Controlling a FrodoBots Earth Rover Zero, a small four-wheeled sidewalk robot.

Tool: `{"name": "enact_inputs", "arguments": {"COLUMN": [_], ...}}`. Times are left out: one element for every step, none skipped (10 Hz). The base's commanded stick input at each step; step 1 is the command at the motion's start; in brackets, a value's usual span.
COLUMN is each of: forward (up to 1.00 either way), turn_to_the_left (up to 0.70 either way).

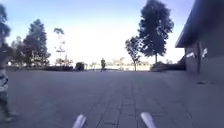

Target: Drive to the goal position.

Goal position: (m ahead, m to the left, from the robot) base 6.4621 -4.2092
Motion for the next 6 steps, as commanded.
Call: {"name": "enact_inputs", "arguments": {"forward": [0.98, 0.98, 0.98, 0.98, 0.98, 0.98], "turn_to_the_left": [0.0, 0.0, 0.0, 0.0, 0.0, 0.0]}}
